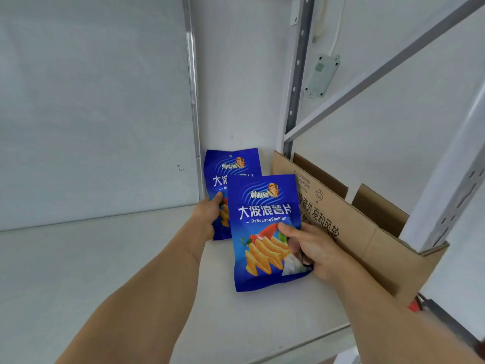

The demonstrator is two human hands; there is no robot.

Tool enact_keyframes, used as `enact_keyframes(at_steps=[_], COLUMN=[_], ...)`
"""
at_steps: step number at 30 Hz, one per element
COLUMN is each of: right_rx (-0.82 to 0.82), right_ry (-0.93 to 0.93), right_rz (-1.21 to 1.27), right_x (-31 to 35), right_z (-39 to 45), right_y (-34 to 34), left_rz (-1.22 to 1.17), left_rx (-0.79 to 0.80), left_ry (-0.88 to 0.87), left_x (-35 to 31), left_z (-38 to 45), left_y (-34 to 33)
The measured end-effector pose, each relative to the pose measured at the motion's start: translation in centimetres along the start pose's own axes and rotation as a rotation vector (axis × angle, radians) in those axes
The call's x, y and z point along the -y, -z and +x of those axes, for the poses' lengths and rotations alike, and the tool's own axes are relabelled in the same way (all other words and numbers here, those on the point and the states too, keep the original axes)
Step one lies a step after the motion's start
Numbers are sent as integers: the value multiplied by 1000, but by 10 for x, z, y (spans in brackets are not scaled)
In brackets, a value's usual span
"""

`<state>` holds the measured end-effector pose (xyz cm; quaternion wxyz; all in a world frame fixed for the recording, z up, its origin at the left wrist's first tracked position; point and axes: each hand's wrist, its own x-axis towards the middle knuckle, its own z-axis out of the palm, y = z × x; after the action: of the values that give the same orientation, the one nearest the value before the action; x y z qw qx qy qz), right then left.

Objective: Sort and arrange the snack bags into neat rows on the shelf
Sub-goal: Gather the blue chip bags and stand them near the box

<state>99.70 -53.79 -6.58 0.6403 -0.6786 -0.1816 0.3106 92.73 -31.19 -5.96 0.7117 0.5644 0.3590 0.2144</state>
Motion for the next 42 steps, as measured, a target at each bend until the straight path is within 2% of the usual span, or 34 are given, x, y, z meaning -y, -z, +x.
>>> enact_keyframes(at_steps=[5, 12, 25, 27, 29, 32, 34, 36, 37, 39, 42], right_rx=[-1, -58, -199, -236, -301, -446, -540, -552, -509, -310, -38], right_ry=[20, 69, 176, 192, 228, 332, 465, 718, 854, 1035, 1141], right_rz=[-13, -78, -270, -337, -447, -810, -1114, -1336, -1397, -1487, -1524], right_x=[0, 7, 1, 1, 2, 3, 5, 7, 6, 2, -8], right_z=[17, 45, 100, 101, 99, 90, 74, 62, 60, 52, 35], right_y=[-2, -16, -30, -31, -32, -37, -45, -58, -65, -85, -124], left_rz=[-11, -232, -164, 33, 349, 816, 1199, 1527, 1657, 1843, 1985], left_rx=[-10, -17, -99, -184, -285, -394, -449, -471, -460, -430, -421], left_ry=[41, 68, 3, -74, -200, -378, -505, -623, -660, -714, -706], left_x=[1, 1, 2, 3, 4, 7, 12, 16, 17, 20, 25], left_z=[13, 19, 40, 38, 29, 1, -21, -41, -52, -72, -100], left_y=[3, 8, -2, 5, 12, 25, 35, 46, 53, 68, 98])
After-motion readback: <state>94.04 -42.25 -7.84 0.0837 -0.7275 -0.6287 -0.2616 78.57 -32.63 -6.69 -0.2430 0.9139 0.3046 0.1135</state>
